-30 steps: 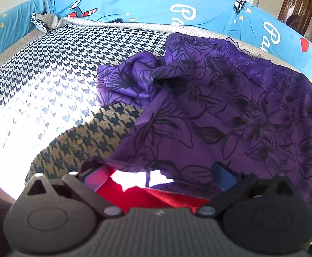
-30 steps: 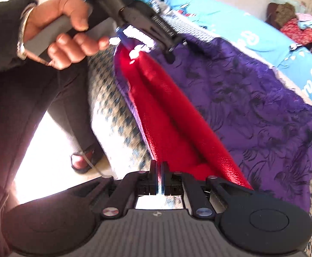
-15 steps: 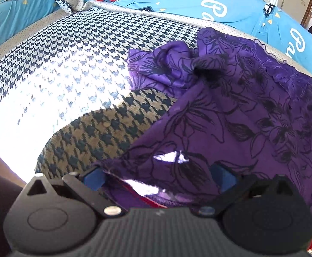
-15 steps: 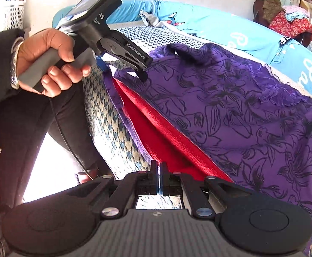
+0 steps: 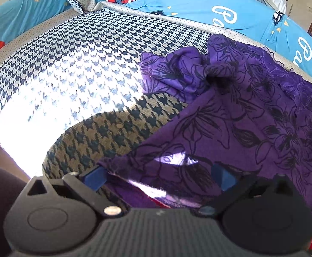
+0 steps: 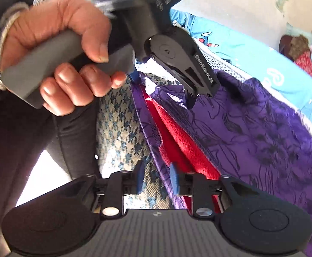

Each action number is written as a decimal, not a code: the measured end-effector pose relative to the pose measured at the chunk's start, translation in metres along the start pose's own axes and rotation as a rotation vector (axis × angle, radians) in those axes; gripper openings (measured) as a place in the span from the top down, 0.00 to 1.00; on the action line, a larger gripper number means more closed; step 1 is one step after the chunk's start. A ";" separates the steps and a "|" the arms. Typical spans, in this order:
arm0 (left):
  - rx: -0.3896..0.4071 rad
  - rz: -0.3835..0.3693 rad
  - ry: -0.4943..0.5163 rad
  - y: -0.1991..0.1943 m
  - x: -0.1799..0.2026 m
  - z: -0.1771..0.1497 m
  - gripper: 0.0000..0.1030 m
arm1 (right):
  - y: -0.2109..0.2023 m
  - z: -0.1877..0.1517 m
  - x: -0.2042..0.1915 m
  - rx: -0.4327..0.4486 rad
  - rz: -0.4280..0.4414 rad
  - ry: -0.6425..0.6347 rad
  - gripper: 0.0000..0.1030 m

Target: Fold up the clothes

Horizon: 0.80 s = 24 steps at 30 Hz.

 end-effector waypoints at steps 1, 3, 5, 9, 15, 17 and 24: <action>0.001 0.002 -0.001 0.000 0.000 0.000 0.00 | 0.005 0.000 -0.001 -0.003 -0.016 -0.022 0.71; 0.007 0.003 -0.009 -0.002 -0.001 0.001 0.00 | 0.012 0.000 -0.003 -0.011 -0.041 -0.044 0.71; 0.014 0.007 -0.022 -0.005 -0.002 0.002 0.01 | 0.013 0.002 -0.003 -0.013 -0.030 -0.026 0.71; 0.081 0.113 -0.024 -0.015 -0.010 0.009 0.00 | 0.014 0.006 -0.004 -0.018 -0.007 0.010 0.82; 0.105 0.017 -0.075 -0.033 -0.011 0.020 0.00 | 0.016 0.011 -0.005 -0.025 0.027 0.064 0.93; 0.119 0.011 -0.017 -0.036 0.002 0.022 0.00 | 0.016 0.013 -0.005 -0.028 0.039 0.083 0.93; 0.121 0.005 0.154 -0.030 0.043 0.016 0.00 | -0.006 0.009 0.009 -0.027 0.075 0.193 0.91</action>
Point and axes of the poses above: each gripper's, at about its wrist camera, not at the fingertips, and y roughly the way its jaws point, x to its right, z to its top, the point moved 5 cm from there along y, roughly the way its jaws point, and after that the axes turned 3 degrees about -x, right-handed, at the moved point
